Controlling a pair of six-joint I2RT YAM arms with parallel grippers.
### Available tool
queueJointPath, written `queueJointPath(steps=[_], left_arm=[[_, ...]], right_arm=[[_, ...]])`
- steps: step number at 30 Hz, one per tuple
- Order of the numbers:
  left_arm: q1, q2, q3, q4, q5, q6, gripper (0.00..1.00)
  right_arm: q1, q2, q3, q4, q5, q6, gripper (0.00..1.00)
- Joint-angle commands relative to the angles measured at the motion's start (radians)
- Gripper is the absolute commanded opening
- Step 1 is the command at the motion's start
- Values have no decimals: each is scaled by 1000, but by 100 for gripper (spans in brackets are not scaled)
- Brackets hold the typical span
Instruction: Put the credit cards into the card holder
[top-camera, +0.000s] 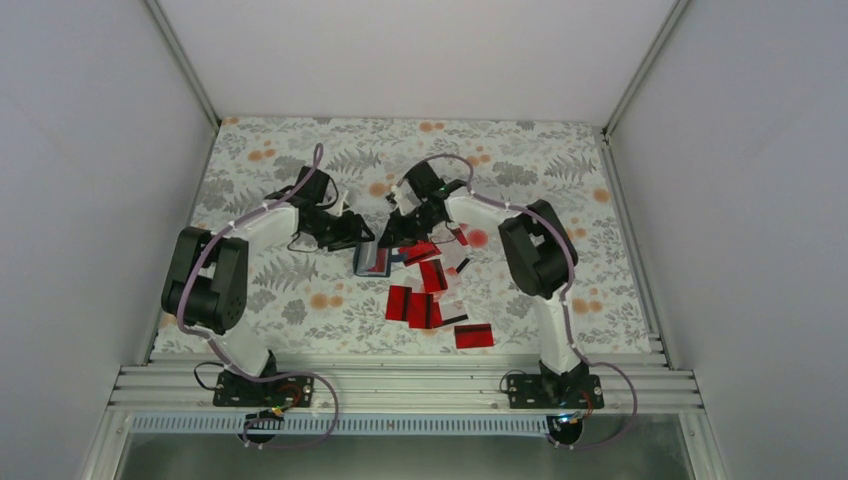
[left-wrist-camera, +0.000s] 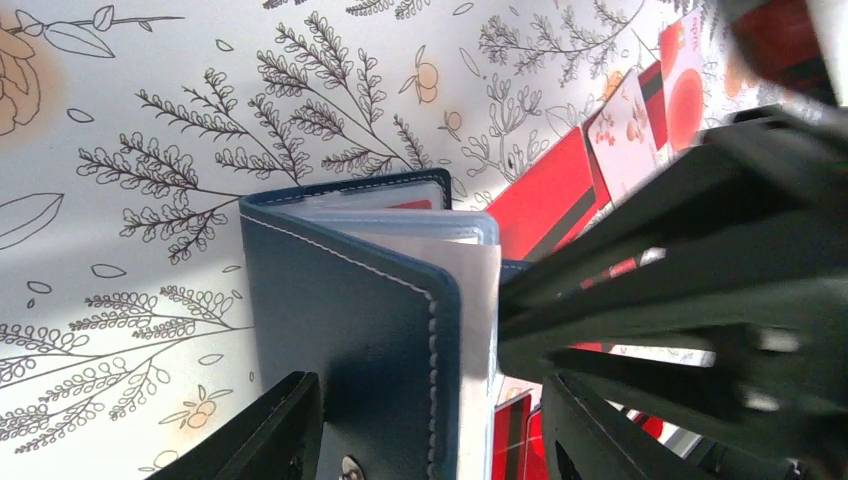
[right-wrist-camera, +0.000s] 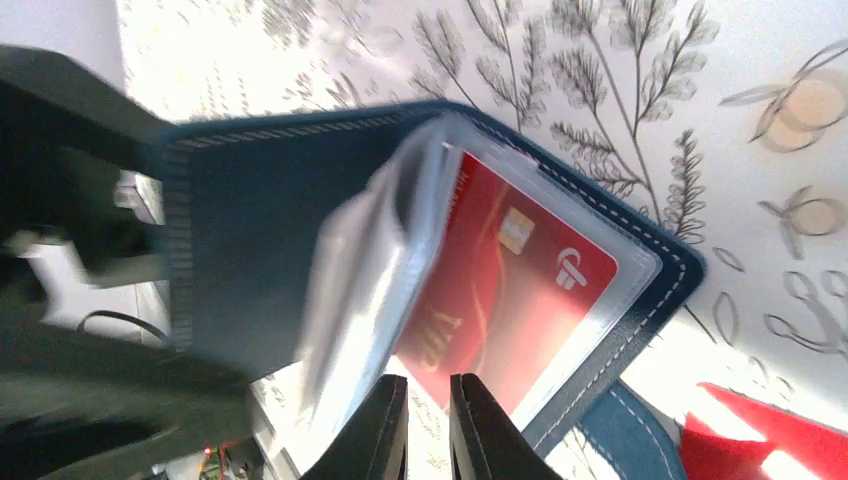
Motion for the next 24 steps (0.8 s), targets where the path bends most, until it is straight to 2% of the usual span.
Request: queueJointPath(steps=[1,11,24], left_arm=[[-22,36,32,-6,-45,-27,54],[-68,70,68,-22,-91,-67,49],[-195,56,184,-181,-268,-174,53]], right_arm=[[-34,-125,-2,-29,2,-6,12],[-87,-295,-187,8,42,12,13],[-98,-385,-334,56,111,60,12]])
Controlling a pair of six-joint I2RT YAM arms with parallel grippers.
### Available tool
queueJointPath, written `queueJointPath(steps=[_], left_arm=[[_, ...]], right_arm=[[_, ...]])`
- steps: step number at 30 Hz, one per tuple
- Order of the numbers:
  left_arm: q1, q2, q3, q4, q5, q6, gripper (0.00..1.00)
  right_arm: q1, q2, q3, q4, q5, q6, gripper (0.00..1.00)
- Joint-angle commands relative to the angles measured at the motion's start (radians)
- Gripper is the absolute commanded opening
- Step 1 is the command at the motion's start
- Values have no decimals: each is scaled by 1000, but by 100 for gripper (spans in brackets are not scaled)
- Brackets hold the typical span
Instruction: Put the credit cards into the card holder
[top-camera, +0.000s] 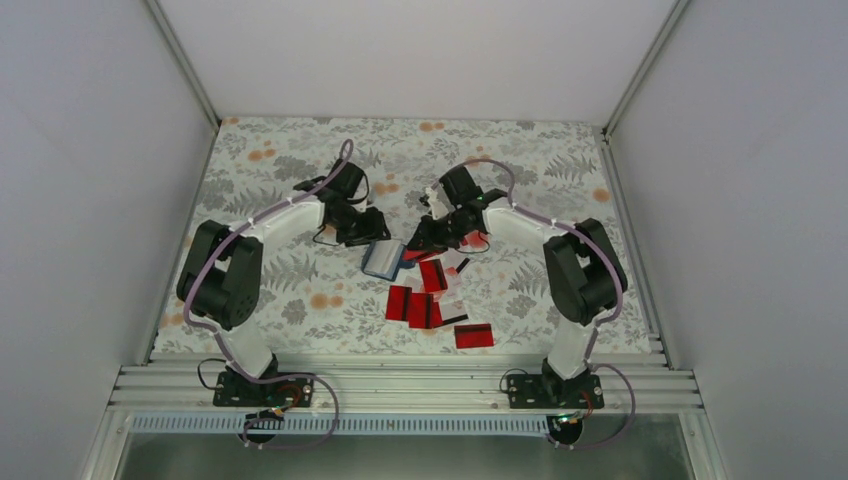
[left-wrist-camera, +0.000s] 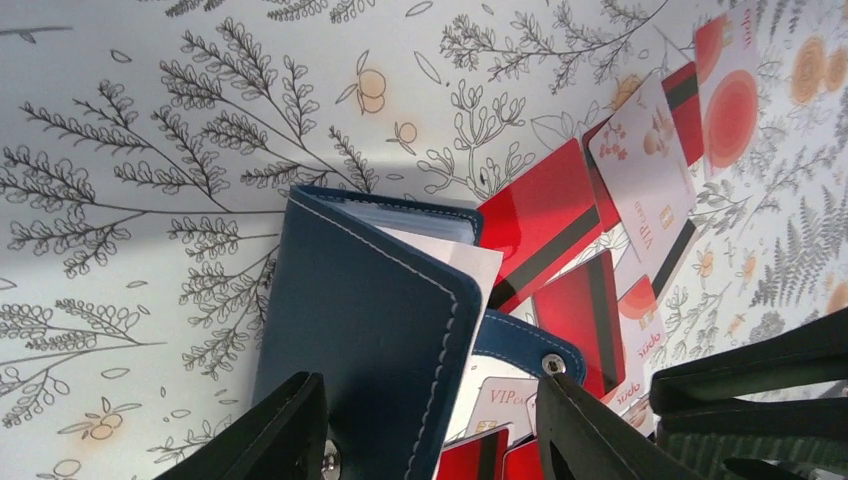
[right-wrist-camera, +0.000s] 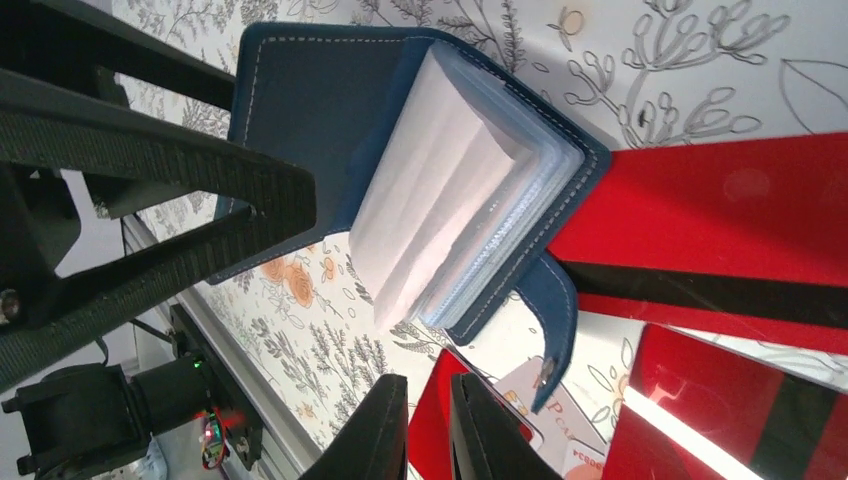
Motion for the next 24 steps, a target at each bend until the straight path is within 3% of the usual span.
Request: queueJointPath(steps=[1,14,24], left_arm=[[-39,-14,10,-67,-70,-54,53],[-113,-9,-40,-28,-97,-167,43],[-174,74,81,-95,-161,-231,53]], right_arm=[[-10,-63,-48,45,65,35,12],[-10,-64,-143,133,63,67,12],[-8,-25,-191,217,7,71,12]])
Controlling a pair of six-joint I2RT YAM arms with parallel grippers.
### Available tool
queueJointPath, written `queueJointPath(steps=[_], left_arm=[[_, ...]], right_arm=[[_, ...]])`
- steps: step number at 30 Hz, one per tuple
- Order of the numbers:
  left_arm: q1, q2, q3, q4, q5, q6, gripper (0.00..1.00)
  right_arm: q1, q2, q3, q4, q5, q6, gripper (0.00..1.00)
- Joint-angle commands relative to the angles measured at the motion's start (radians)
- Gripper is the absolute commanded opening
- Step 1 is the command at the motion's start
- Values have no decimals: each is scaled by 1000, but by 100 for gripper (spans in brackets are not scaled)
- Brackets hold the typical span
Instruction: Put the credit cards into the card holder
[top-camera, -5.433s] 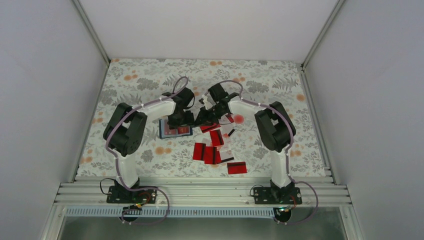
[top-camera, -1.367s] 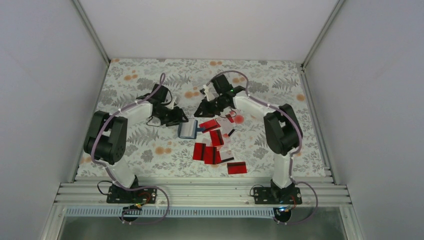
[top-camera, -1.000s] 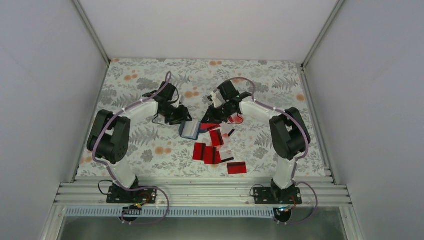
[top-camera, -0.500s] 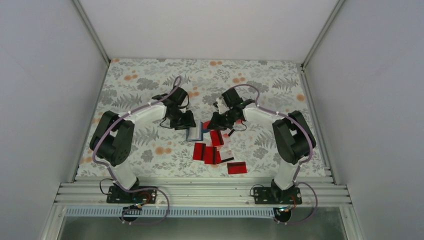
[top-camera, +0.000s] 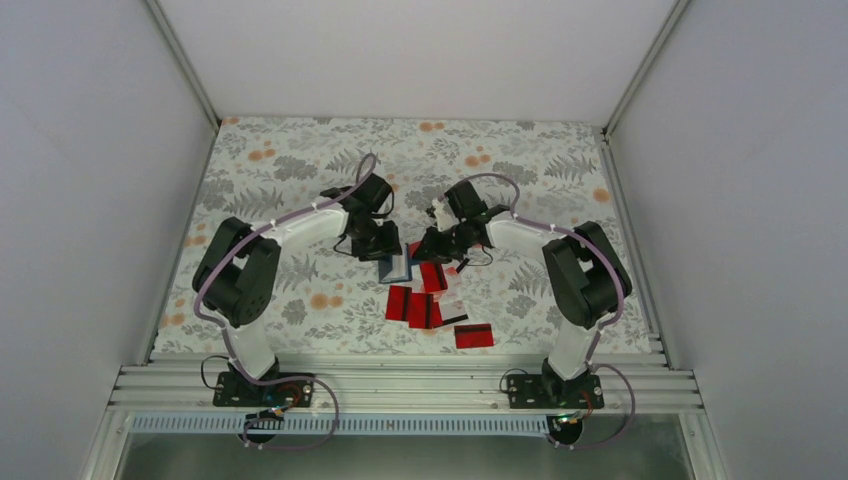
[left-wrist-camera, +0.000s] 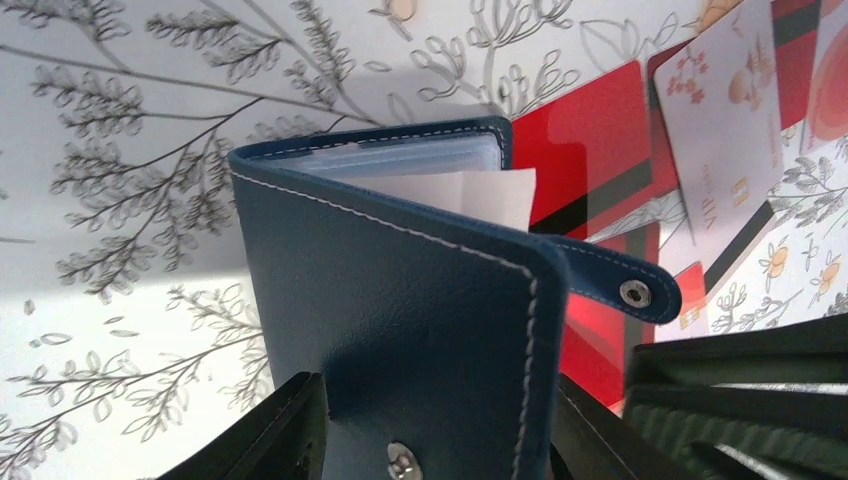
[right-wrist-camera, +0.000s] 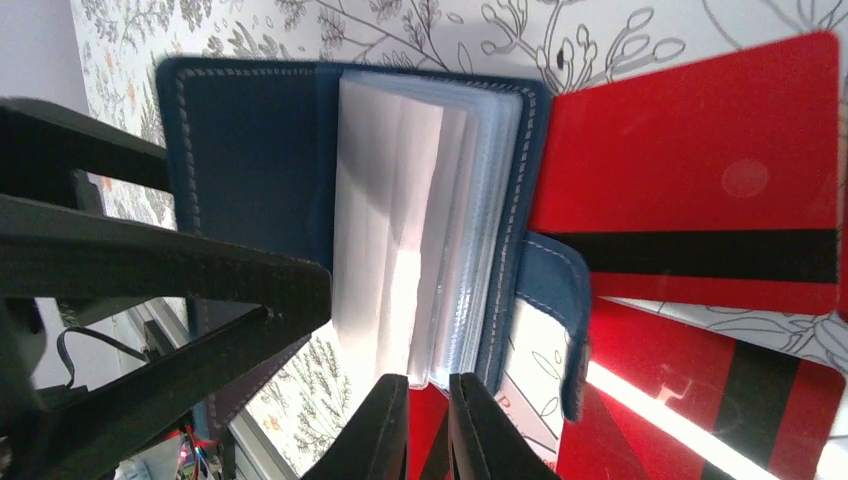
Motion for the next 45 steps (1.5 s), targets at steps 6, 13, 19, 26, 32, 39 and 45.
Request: queueJointPath(steps=[6,13,19,26,32,39,45], left_arm=[[-43,34,91,-37,-67,-55,53],[-53,34,83,21,-44,-46,54],[-54,22,38,119,-21,-49,60],[-46,-7,-26,176,-62,-59,50],[1,-70,-123,210,-86,-65,36],[91,-146,-232,230,-94,-59,24],[142,-141,-274,240,-91,-6,6]], right_arm=[[-3,44,-57,99,-38,9,12],[1,85,-65,127,-42,16,11],[5,131,-70,157,-44,26,11],[18,182,-25,156,-46,29,11],[50,251,63,128,-50,29,11],[94,355,212,80,-57,30,11],[110,400,311,23,-60,23,11]])
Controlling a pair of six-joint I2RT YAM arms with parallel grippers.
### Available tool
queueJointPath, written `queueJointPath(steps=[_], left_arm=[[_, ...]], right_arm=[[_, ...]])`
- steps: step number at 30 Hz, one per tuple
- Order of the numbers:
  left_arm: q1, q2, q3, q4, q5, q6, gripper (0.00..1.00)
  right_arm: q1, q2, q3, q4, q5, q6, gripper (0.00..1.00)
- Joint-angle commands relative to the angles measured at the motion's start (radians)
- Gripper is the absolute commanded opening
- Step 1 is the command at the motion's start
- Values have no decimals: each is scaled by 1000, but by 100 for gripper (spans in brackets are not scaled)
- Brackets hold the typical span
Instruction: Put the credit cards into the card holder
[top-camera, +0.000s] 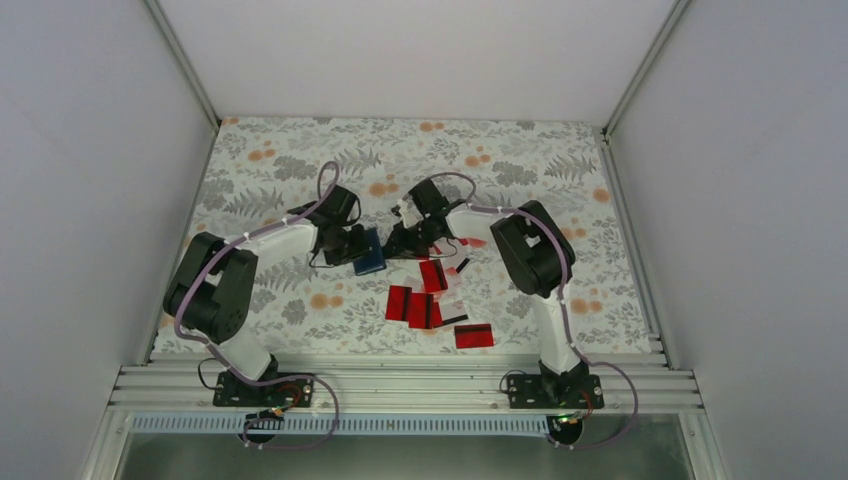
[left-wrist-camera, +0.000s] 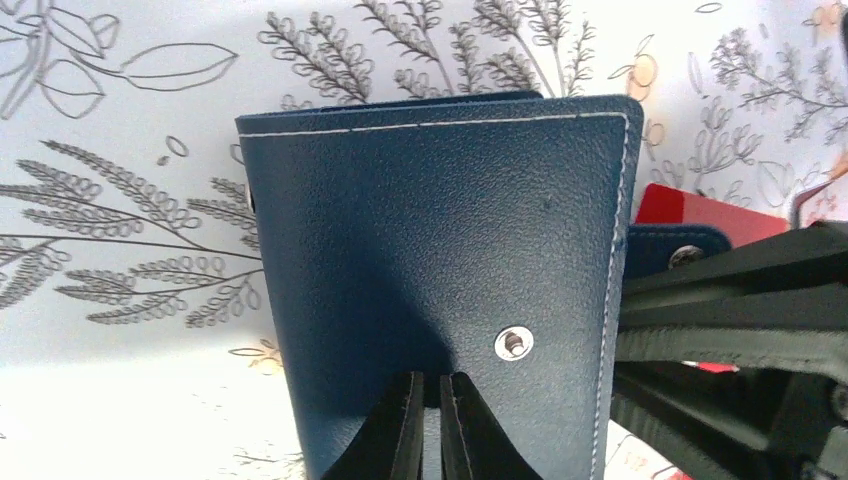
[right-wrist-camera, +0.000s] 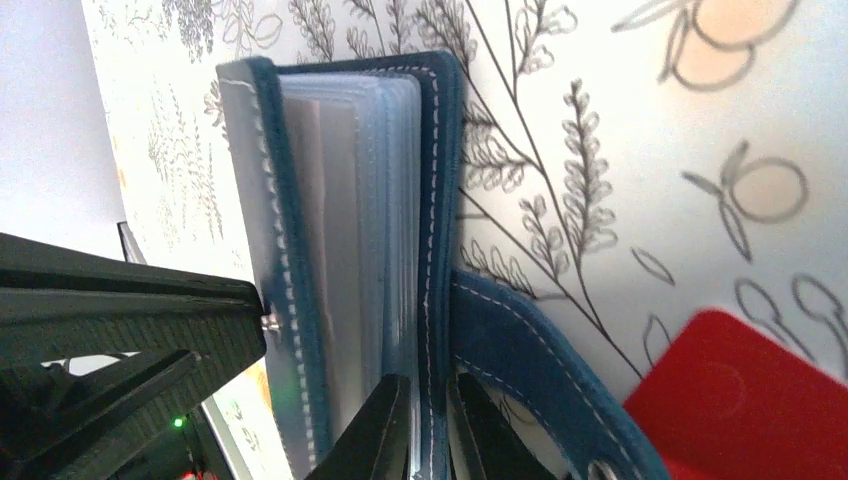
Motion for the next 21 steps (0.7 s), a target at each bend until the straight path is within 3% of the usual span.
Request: queueJointPath(steps=[1,12,21], left_arm=[[20,5,-17,23,-11,54,5],[18,104,50,-35,-53,144,2],[-1,128,51,-61,-95,181,2]], right_arm=[[19,48,57,-88,44,-14,11],[-12,-107,139,-244,103,-75,12],[-95,-201,80,-279,159,-117,19]])
